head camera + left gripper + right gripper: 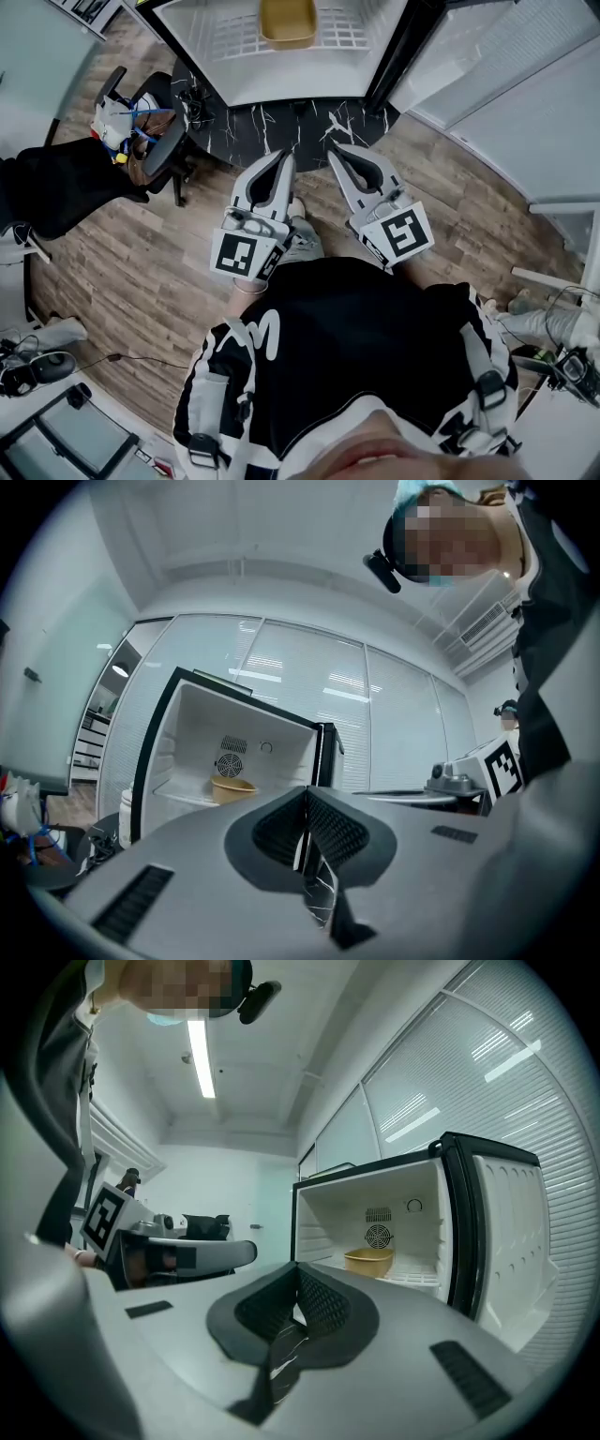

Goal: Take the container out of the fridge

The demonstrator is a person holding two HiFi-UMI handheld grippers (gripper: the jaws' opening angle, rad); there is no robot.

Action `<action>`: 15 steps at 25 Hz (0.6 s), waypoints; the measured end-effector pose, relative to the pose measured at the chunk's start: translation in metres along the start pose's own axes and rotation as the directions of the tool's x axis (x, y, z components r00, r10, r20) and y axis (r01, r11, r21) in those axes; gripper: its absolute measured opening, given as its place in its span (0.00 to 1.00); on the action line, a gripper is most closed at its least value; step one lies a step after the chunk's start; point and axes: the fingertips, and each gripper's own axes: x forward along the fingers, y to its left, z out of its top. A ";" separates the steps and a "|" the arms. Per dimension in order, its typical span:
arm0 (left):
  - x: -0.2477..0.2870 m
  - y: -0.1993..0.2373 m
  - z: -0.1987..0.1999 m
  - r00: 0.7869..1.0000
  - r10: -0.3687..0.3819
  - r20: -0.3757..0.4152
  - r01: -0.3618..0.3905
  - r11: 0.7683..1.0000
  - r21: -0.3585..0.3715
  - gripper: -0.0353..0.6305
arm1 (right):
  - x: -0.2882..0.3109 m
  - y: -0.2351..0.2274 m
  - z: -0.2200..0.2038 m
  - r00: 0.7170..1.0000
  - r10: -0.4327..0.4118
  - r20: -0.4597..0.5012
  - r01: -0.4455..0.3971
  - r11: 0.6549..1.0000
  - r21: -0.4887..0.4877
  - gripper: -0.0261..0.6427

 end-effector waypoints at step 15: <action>0.062 0.057 0.012 0.999 -0.048 -0.006 0.049 0.999 0.016 0.07 | 0.064 -0.047 0.016 0.999 -0.050 0.018 0.050 0.999 0.003 0.06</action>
